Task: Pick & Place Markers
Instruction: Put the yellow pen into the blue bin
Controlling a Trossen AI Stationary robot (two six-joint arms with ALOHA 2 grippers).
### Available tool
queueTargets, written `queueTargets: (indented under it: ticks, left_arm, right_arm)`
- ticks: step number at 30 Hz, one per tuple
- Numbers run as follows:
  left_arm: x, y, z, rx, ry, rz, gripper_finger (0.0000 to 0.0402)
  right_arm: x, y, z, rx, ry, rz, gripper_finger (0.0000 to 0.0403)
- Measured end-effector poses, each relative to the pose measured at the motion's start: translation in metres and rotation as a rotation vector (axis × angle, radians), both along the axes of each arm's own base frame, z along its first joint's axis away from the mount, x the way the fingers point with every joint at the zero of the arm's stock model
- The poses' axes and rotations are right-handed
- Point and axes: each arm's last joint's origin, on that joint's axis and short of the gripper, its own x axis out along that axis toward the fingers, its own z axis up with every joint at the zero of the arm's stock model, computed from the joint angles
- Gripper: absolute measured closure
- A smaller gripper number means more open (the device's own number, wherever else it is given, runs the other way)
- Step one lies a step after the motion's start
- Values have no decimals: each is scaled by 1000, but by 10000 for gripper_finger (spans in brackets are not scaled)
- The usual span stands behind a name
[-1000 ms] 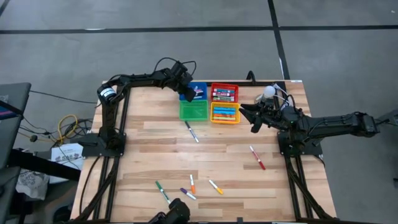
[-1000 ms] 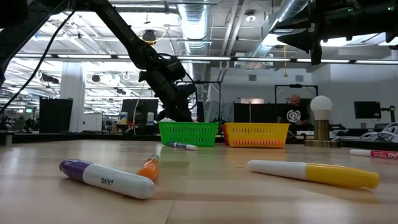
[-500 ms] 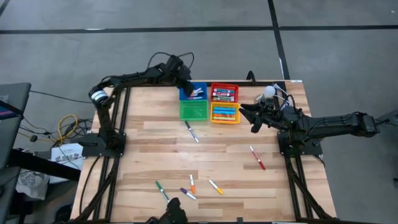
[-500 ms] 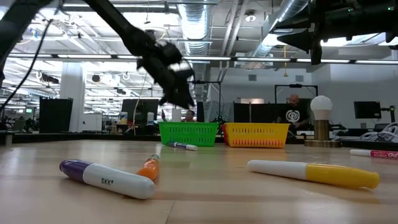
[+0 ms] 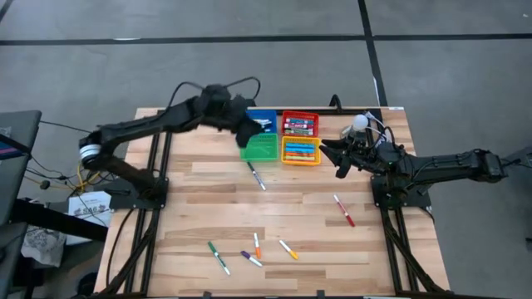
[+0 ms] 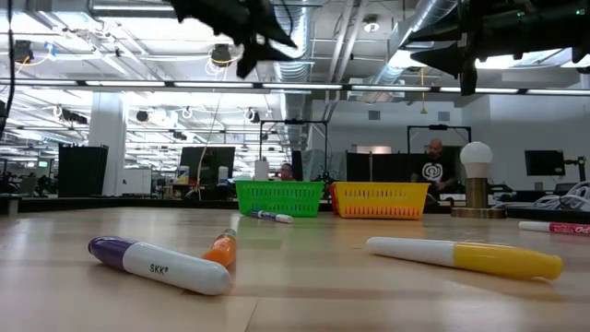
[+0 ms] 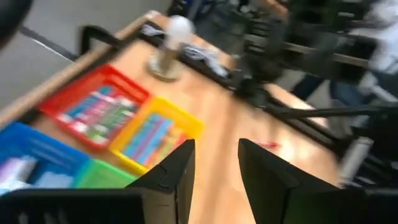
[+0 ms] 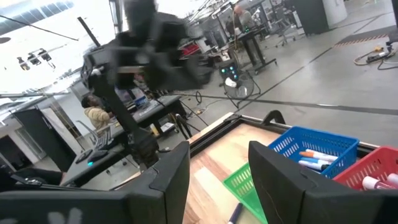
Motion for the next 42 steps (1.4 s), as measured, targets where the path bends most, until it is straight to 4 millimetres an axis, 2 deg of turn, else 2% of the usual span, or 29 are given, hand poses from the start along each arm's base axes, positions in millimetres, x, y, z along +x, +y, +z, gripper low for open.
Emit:
queueTargets:
  ticks: [4,10,17,22,28,33,39,42]
  left_arm:
    - [-7,-46,6,-43,-21,-33,280]
    - [-13,-108,-6,-120,15,-42,279]
    - [-17,-167,-23,-243,66,-25,279]
    - [-25,-204,-24,-303,49,27,279]
    - [-39,-237,-23,-377,6,132,279]
    - [-49,-255,-26,-397,-19,184,279]
    - [-60,-263,-54,-460,48,226,279]
    - [-66,-262,-71,-487,86,260,279]
  right_arm:
    - [0,0,0,0,4,0,248]
    - [0,0,0,0,4,1,252]
    - [1,2,-1,-3,9,76,253]
    - [2,6,-1,-11,12,213,258]
    - [2,11,-1,-20,13,391,264]
    - [3,24,4,-27,3,534,268]
    - [12,46,17,-70,3,657,270]
    - [20,58,22,-77,62,690,270]
